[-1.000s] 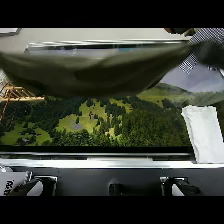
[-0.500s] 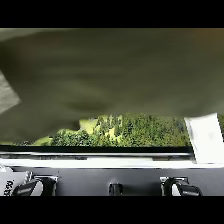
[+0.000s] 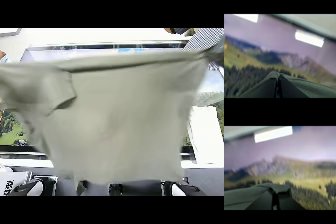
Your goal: Fold the clothes and pants, and hang the long-sleeved shirts on hangers.
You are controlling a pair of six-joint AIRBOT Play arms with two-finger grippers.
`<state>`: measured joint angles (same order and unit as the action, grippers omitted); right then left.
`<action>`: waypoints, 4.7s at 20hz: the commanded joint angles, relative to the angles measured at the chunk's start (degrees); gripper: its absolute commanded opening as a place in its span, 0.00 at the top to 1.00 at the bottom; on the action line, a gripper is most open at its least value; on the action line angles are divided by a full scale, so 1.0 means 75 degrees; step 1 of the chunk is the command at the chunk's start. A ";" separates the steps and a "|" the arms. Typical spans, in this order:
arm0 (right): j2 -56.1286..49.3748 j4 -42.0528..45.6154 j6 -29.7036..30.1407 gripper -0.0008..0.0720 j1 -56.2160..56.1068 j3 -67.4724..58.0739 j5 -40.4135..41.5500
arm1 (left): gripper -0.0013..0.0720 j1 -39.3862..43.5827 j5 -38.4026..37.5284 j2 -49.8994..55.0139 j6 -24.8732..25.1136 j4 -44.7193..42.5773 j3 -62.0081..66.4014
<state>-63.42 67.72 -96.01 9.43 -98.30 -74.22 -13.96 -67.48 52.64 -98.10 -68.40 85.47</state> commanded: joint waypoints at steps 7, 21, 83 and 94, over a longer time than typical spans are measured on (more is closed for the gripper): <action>-0.5240 -0.0195 0.0268 0.94 -0.0006 0.0262 0.1740 | 0.96 0.1090 0.3045 0.5680 0.1918 0.0469 -0.0973; -0.5537 0.0399 -0.0117 0.94 -0.0009 0.0271 -0.0778 | 0.96 0.0772 -0.0472 0.5831 0.2090 0.0085 -0.0781; -0.0289 -0.1259 0.1040 0.28 0.1075 0.5788 -0.0612 | 0.96 0.1460 0.0533 -0.0169 0.0664 0.2879 -0.9110; -0.0571 -0.0562 0.1635 0.23 0.3279 0.6843 -0.0723 | 0.96 0.1460 0.0516 -0.0169 0.0691 0.2917 -0.9110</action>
<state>-66.74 60.69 -85.34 31.79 -52.80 -80.53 -3.03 -63.64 51.35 -93.14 -46.78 17.08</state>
